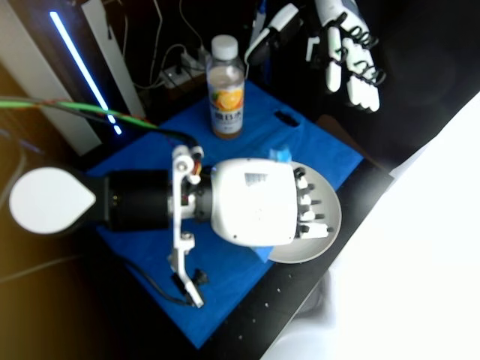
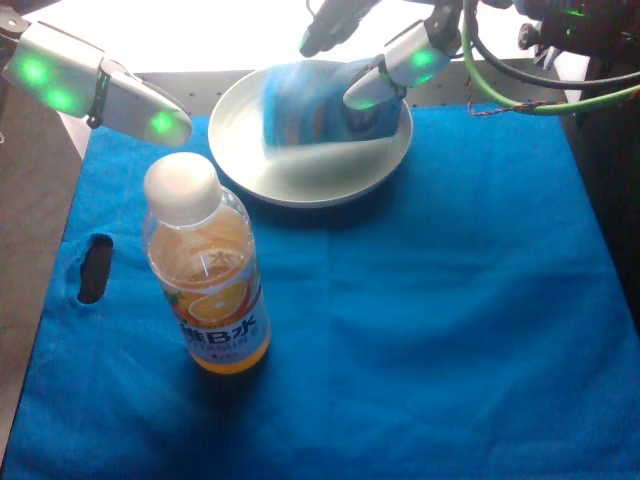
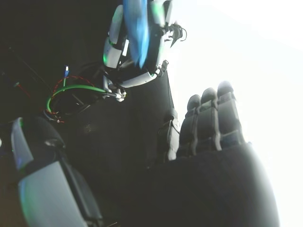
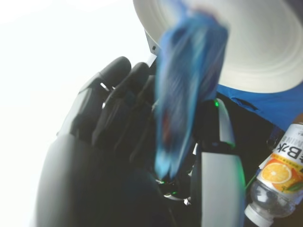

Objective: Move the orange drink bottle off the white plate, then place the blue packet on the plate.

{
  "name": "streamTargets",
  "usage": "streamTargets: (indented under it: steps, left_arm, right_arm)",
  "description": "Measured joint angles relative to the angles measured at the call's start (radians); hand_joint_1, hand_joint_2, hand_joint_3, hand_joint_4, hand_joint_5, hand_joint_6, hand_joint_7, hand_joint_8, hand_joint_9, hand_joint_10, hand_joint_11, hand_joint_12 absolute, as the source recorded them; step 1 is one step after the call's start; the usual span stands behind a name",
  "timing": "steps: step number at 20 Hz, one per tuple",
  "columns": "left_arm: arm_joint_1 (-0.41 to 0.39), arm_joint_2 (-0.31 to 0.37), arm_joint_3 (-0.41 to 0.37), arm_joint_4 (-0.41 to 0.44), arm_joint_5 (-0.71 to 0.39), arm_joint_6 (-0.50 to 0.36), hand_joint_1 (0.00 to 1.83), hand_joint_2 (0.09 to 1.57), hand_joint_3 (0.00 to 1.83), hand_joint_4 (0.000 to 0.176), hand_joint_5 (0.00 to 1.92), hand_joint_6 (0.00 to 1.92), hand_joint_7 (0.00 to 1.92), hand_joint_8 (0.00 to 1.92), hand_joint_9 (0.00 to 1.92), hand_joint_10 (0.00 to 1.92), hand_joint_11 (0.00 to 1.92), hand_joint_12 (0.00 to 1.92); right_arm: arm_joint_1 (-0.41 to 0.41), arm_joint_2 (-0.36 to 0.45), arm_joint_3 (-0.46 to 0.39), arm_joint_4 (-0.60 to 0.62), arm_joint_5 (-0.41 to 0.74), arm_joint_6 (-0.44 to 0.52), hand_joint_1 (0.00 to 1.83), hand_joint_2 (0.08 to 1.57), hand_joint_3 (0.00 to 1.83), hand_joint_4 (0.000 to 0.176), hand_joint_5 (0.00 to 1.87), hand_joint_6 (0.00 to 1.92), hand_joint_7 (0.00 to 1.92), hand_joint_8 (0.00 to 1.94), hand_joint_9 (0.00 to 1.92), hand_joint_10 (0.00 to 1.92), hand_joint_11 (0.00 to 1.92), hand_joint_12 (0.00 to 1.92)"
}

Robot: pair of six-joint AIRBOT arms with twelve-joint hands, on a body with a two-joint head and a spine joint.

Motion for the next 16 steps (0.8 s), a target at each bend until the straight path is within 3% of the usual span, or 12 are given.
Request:
streamTargets:
  steps: [1, 2, 3, 4, 5, 6, 7, 8, 11, 13, 14, 16]
  left_arm:
    - [0.000, 0.000, 0.000, 0.000, 0.000, 0.000, 0.72, 0.63, 0.00, 0.176, 0.00, 0.00, 0.00, 0.00, 0.00, 0.00, 0.00, 0.00]
    - [0.000, -0.001, 0.000, 0.000, 0.000, 0.000, 0.70, 0.62, 0.00, 0.176, 0.00, 0.00, 0.00, 0.00, 0.00, 0.00, 0.00, 0.00]
    - [0.000, -0.002, 0.000, 0.000, 0.000, 0.000, 0.70, 0.62, 0.00, 0.176, 0.00, 0.00, 0.00, 0.00, 0.00, 0.00, 0.00, 0.00]
    - [0.000, -0.002, 0.000, 0.000, -0.001, 0.000, 0.71, 0.63, 0.00, 0.176, 0.00, 0.00, 0.00, 0.00, 0.00, 0.00, 0.00, 0.00]
    - [0.000, -0.002, 0.000, 0.000, -0.002, 0.000, 0.71, 0.63, 0.00, 0.176, 0.00, 0.00, 0.00, 0.00, 0.00, 0.00, 0.00, 0.00]
    - [0.004, -0.002, 0.000, -0.002, -0.006, 0.000, 0.72, 0.62, 0.00, 0.176, 0.00, 0.00, 0.00, 0.00, 0.00, 0.00, 0.00, 0.00]
    - [0.004, -0.002, 0.000, 0.000, -0.006, 0.000, 0.72, 0.62, 0.00, 0.176, 0.00, 0.00, 0.00, 0.00, 0.00, 0.00, 0.00, 0.00]
    - [0.004, -0.002, 0.000, 0.000, -0.006, 0.000, 0.72, 0.62, 0.00, 0.176, 0.00, 0.00, 0.00, 0.00, 0.00, 0.00, 0.00, 0.00]
    - [0.004, -0.002, 0.003, -0.001, -0.007, 0.000, 0.74, 0.63, 0.00, 0.176, 0.00, 0.00, 0.00, 0.00, 0.00, 0.00, 0.00, 0.00]
    - [0.004, -0.004, 0.014, -0.010, -0.007, 0.000, 0.74, 0.64, 0.01, 0.176, 0.00, 0.00, 0.00, 0.00, 0.00, 0.00, 0.00, 0.00]
    - [0.004, -0.004, 0.022, -0.022, -0.008, 0.000, 0.73, 0.63, 0.00, 0.176, 0.00, 0.00, 0.00, 0.00, 0.00, 0.00, 0.00, 0.00]
    - [0.004, -0.004, 0.027, -0.035, -0.007, 0.001, 0.71, 0.62, 0.00, 0.176, 0.00, 0.00, 0.00, 0.00, 0.00, 0.00, 0.00, 0.00]
  right_arm:
    - [0.000, 0.000, 0.000, 0.000, 0.000, 0.000, 0.98, 0.88, 0.00, 0.029, 0.65, 0.00, 0.77, 0.00, 0.79, 0.05, 0.24, 1.18]
    - [-0.002, 0.000, 0.000, 0.000, 0.000, 0.000, 0.95, 0.83, 0.00, 0.060, 0.50, 0.00, 0.64, 0.00, 0.65, 0.00, 0.16, 1.00]
    - [-0.002, 0.000, 0.000, 0.001, 0.000, 0.000, 0.95, 0.83, 0.00, 0.060, 0.50, 0.00, 0.64, 0.00, 0.65, 0.00, 0.16, 1.00]
    - [-0.002, 0.000, 0.000, 0.000, 0.000, 0.000, 0.94, 0.78, 0.00, 0.097, 0.40, 0.00, 0.57, 0.00, 0.57, 0.00, 0.14, 0.85]
    - [-0.002, 0.000, 0.000, 0.000, 0.000, 0.000, 0.94, 0.78, 0.00, 0.097, 0.40, 0.00, 0.57, 0.00, 0.57, 0.00, 0.14, 0.85]
    - [-0.002, 0.000, 0.000, 0.000, 0.000, 0.000, 0.90, 0.79, 0.00, 0.129, 0.32, 0.00, 0.49, 0.00, 0.46, 0.00, 0.06, 0.84]
    - [-0.002, 0.000, 0.000, 0.000, 0.000, 0.000, 0.90, 0.79, 0.00, 0.129, 0.32, 0.00, 0.49, 0.00, 0.46, 0.00, 0.06, 0.84]
    - [-0.002, 0.000, -0.002, -0.002, -0.001, 0.000, 0.89, 0.78, 0.00, 0.152, 0.31, 0.00, 0.48, 0.00, 0.46, 0.00, 0.04, 0.84]
    - [-0.002, 0.003, -0.004, -0.024, 0.016, 0.047, 0.89, 0.77, 0.00, 0.176, 0.23, 0.00, 0.32, 0.00, 0.35, 0.00, 0.00, 0.75]
    - [-0.003, 0.009, -0.008, -0.023, 0.041, 0.058, 0.88, 0.77, 0.00, 0.165, 0.19, 0.00, 0.27, 0.00, 0.31, 0.00, 0.04, 0.66]
    - [-0.003, 0.024, -0.020, -0.007, 0.067, 0.061, 0.90, 0.74, 0.00, 0.141, 0.18, 0.00, 0.27, 0.00, 0.30, 0.00, 0.07, 0.64]
    - [-0.003, 0.047, -0.039, 0.013, 0.105, 0.062, 0.91, 0.73, 0.00, 0.135, 0.19, 0.00, 0.27, 0.00, 0.29, 0.00, 0.06, 0.63]
